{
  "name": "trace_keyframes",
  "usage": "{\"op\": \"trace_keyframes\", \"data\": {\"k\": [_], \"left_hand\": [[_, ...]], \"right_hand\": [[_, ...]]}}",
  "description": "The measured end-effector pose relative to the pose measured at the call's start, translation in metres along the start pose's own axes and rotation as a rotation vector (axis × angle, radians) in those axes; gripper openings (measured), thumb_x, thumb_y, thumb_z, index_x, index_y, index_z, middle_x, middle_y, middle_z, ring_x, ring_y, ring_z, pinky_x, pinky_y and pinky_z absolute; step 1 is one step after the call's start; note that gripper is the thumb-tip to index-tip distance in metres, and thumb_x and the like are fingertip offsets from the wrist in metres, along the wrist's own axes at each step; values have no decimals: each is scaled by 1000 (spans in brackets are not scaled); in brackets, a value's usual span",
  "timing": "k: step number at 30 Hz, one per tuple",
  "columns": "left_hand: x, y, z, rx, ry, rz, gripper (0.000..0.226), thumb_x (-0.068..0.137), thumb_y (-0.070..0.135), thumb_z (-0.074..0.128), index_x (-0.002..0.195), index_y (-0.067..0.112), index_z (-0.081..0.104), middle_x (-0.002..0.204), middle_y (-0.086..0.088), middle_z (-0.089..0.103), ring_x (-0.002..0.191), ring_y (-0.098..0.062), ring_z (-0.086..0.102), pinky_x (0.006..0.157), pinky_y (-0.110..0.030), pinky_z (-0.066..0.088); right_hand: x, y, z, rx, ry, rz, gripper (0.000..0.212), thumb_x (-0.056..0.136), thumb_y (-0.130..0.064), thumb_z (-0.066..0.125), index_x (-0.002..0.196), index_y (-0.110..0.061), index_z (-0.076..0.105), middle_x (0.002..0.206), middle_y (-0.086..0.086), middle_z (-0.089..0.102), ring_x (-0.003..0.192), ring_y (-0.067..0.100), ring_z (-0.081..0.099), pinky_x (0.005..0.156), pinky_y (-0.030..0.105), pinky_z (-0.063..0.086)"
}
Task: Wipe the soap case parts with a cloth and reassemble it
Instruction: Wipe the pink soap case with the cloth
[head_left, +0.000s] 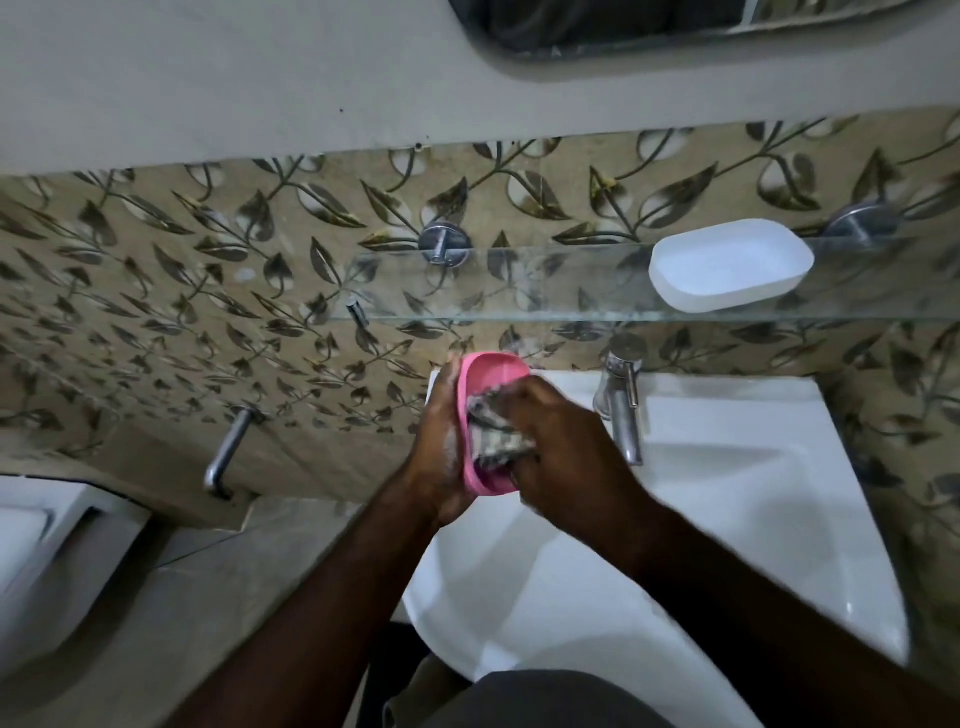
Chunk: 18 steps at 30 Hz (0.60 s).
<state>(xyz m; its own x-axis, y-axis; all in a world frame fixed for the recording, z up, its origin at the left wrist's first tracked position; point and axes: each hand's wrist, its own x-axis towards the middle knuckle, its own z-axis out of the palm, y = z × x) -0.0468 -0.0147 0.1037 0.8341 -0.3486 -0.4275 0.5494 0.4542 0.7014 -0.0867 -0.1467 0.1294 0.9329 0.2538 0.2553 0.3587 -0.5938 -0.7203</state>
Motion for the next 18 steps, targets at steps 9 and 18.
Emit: {"op": "trace_keyframes", "data": {"k": [9,18], "left_hand": [[-3,0,-10,-87,66,-55,88,76,70,49,132,2,55,123,-29,57,105,-38,59,99,-50,43],[-5,-12,-11,-138,-30,-36,83,90,71,24,114,7,71,110,-18,70,97,-31,68,86,-46,56]], "right_hand": [[-15,21,-5,176,-99,42,21,76,-7,59,90,-18,71,87,-5,64,77,11,62,71,27,51],[-1,14,-24,625,164,345,18,83,-2,70,98,-12,70,89,5,75,85,24,71,77,36,57]]}}
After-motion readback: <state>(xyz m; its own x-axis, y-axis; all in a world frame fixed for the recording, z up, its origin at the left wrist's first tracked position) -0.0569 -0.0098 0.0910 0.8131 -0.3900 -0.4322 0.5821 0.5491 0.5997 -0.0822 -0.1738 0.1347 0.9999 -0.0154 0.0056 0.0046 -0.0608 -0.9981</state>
